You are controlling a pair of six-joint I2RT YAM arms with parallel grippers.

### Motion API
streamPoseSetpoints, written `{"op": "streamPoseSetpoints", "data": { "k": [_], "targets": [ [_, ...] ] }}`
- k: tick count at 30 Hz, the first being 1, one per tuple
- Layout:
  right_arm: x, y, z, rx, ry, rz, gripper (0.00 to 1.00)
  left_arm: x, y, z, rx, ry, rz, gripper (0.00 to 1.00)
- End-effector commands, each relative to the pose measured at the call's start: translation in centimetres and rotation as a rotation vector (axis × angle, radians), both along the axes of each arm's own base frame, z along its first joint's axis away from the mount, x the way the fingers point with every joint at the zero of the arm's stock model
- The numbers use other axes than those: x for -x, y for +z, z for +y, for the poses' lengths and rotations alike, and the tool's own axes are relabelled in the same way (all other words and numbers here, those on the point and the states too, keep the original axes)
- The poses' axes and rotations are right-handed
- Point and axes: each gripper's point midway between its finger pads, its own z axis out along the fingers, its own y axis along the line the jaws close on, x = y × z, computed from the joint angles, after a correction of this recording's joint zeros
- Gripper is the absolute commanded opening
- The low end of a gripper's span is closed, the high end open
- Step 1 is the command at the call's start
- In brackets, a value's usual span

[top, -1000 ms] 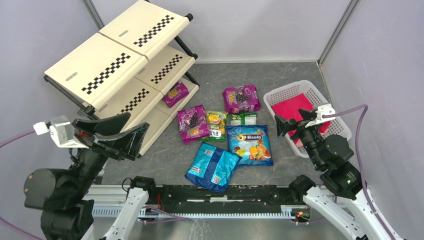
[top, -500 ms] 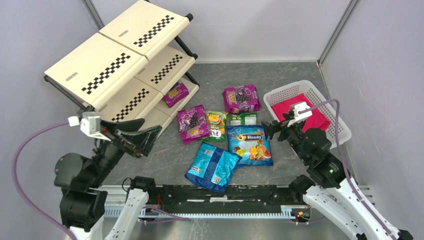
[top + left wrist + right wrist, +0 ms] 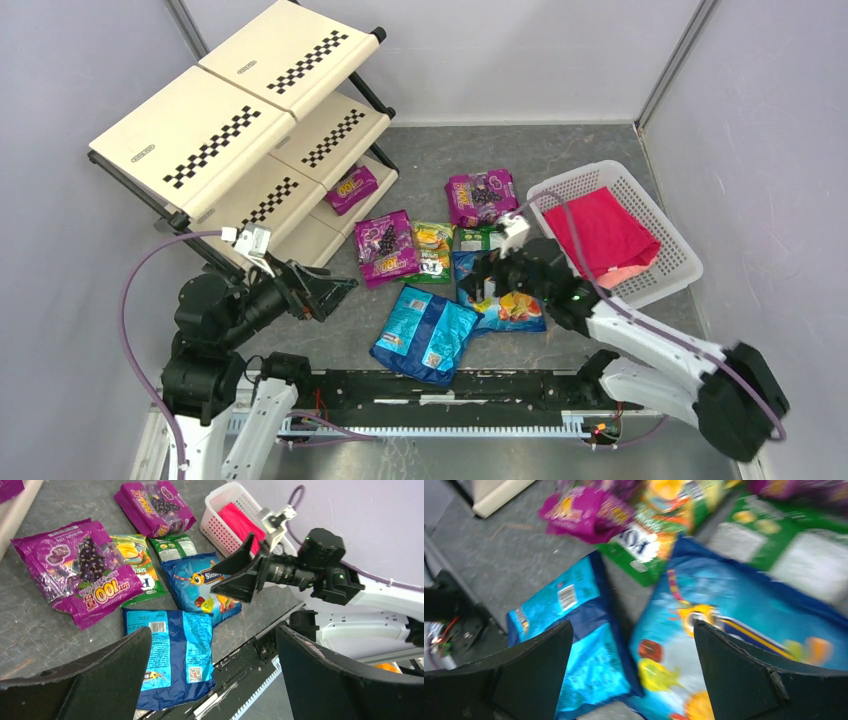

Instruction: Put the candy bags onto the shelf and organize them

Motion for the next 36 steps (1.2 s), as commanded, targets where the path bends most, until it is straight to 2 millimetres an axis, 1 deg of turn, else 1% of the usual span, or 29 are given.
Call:
{"op": "streamPoseSetpoints", "data": {
  "k": [1, 3, 4, 7, 8, 11, 14, 16, 19, 21, 24, 30, 36],
  "targets": [
    [1.4, 2.2, 7.0, -0.164, 0.148, 0.022, 0.98, 0.4, -0.9, -0.4, -0.007, -0.036, 0.001, 1.0],
    [0.9, 1.2, 8.5, -0.14, 0.099, 0.08, 0.98, -0.1, -1.9, -0.2, -0.013, -0.016, 0.024, 1.0],
    [1.0, 0.4, 9.4, -0.141, 0.088, 0.119, 0.98, -0.3, -2.4, 0.0, -0.014, 0.0, 0.036, 1.0],
    [0.9, -0.1, 11.9, -0.224, 0.075, 0.185, 0.98, -1.4, -3.9, 0.9, -0.024, 0.075, 0.071, 1.0],
    [0.8, -0.3, 12.5, -0.251, 0.056, 0.211, 0.98, -1.9, -4.2, 1.3, -0.029, 0.109, 0.083, 1.0],
    [-0.5, -1.3, 13.7, -0.292, -0.043, 0.267, 0.98, -3.3, -5.0, 1.9, -0.053, 0.16, 0.097, 1.0],
    [-2.1, -2.6, 14.1, -0.331, -0.168, 0.312, 0.98, -4.5, -5.3, 2.5, -0.077, 0.202, 0.089, 1.0],
    [-2.6, -3.2, 14.7, -0.371, -0.213, 0.341, 0.98, -5.0, -5.1, 2.7, -0.078, 0.22, 0.064, 1.0],
    [-3.3, -3.9, 15.5, -0.4, -0.262, 0.359, 0.96, -5.1, -3.8, 2.7, -0.087, 0.206, -0.006, 1.0],
    [-3.9, -4.6, 15.5, -0.398, -0.315, 0.36, 0.96, -5.1, -3.2, 2.8, -0.1, 0.207, -0.042, 1.0],
    [-4.5, -5.5, 15.4, -0.413, -0.378, 0.378, 0.96, -4.8, -2.6, 2.3, -0.083, 0.178, -0.099, 1.0],
    [-5.1, -6.8, 16.2, -0.438, -0.405, 0.401, 0.89, -3.9, -1.6, 3.1, -0.058, 0.224, -0.18, 1.0],
    [-6.2, -7.1, 16.5, -0.426, -0.425, 0.364, 0.83, -4.4, -2.4, 3.1, -0.063, 0.223, -0.142, 1.0]
  ]
}}
